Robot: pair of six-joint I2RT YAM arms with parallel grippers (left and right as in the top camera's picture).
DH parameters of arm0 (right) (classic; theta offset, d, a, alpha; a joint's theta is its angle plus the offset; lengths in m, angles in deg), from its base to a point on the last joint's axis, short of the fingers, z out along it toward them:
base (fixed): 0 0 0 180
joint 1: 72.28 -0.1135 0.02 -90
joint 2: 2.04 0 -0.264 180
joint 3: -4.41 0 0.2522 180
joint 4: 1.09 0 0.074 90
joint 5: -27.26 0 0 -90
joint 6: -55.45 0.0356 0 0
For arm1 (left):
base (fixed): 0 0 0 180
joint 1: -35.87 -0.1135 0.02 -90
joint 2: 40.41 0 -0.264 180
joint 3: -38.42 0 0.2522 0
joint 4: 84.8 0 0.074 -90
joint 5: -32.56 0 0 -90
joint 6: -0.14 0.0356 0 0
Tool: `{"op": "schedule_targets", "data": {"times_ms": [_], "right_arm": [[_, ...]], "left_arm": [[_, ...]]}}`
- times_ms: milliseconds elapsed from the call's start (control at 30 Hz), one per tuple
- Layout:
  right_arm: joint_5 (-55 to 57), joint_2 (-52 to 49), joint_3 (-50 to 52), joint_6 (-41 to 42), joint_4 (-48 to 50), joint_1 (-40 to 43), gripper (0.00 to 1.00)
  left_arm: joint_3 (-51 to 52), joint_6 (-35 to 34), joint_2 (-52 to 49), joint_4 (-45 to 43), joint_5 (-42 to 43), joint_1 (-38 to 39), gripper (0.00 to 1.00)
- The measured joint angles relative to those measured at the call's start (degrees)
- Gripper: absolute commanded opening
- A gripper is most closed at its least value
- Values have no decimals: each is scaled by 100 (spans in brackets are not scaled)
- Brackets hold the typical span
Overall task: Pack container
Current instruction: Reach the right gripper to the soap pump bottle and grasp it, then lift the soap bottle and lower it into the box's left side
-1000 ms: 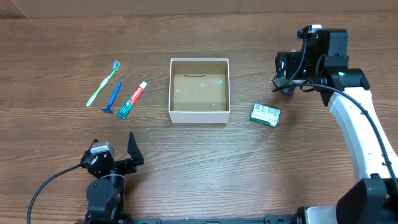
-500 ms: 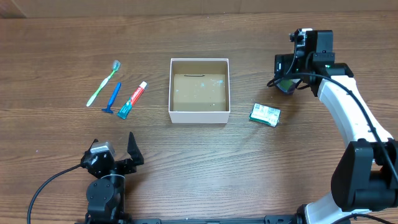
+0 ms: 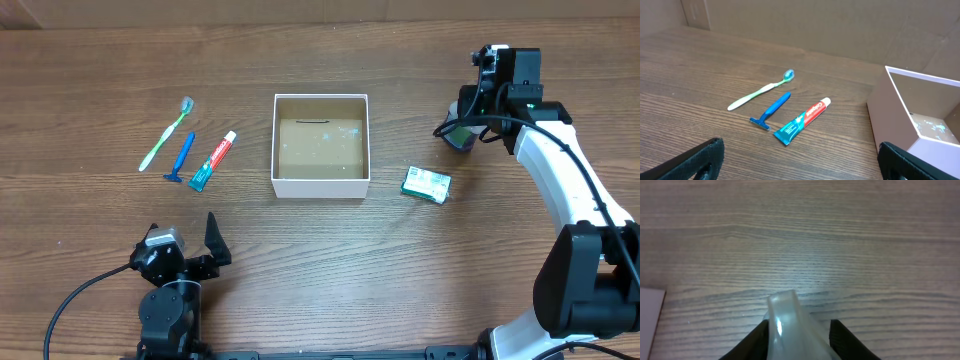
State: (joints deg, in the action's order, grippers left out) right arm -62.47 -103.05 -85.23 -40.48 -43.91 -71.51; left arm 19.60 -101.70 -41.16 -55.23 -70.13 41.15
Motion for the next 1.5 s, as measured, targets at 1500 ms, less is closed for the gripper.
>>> {"op": "schedule_targets", "data": {"times_ms": [1500], "right_arm": [[295, 1368, -1038, 3670, -623, -2146, 4]], "left_arm": [[0, 0, 0, 2, 0, 0, 100]]}}
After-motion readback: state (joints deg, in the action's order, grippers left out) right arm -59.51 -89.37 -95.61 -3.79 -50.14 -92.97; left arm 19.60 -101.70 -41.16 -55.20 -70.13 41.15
